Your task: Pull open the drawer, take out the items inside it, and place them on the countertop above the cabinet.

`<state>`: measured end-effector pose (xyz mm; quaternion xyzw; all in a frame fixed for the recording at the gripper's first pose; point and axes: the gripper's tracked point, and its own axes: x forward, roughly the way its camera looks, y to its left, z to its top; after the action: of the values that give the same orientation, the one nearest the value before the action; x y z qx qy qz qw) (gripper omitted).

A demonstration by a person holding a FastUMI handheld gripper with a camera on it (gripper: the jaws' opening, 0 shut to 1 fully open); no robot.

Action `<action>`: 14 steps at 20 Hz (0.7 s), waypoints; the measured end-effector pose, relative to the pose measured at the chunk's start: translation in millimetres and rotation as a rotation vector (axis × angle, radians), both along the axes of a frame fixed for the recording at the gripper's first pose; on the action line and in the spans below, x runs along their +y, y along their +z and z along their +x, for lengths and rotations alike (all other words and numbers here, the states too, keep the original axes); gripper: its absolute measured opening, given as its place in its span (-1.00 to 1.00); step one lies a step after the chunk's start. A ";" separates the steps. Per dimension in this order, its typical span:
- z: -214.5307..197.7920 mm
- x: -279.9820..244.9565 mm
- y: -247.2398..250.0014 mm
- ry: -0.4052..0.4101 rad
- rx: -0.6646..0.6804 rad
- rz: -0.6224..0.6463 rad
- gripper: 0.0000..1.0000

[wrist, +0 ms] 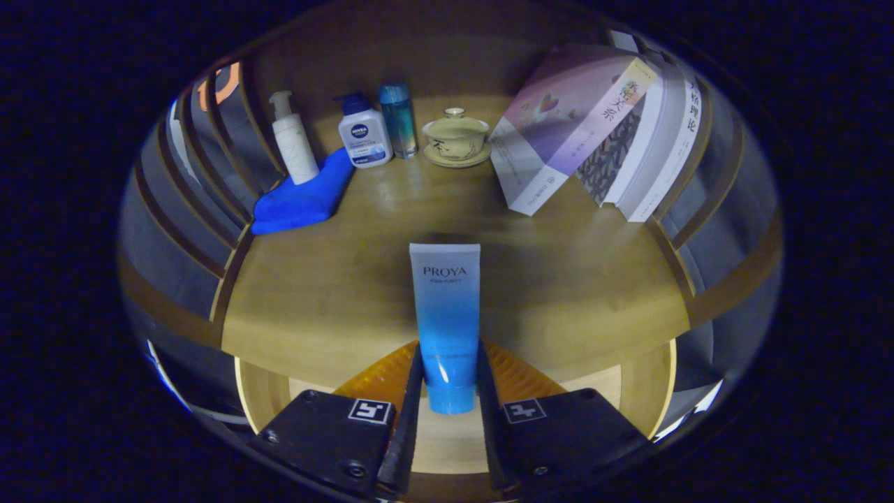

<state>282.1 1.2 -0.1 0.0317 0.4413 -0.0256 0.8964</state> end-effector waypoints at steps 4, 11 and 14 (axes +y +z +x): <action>9.0 -1.5 0.1 -0.005 -0.037 -0.012 -0.11; 10.7 0.5 7.3 -0.028 -0.109 0.028 0.02; 3.7 0.2 23.4 -0.008 -0.169 0.011 0.13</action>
<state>285.8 1.4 23.3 0.0403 0.3640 -0.0243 0.9302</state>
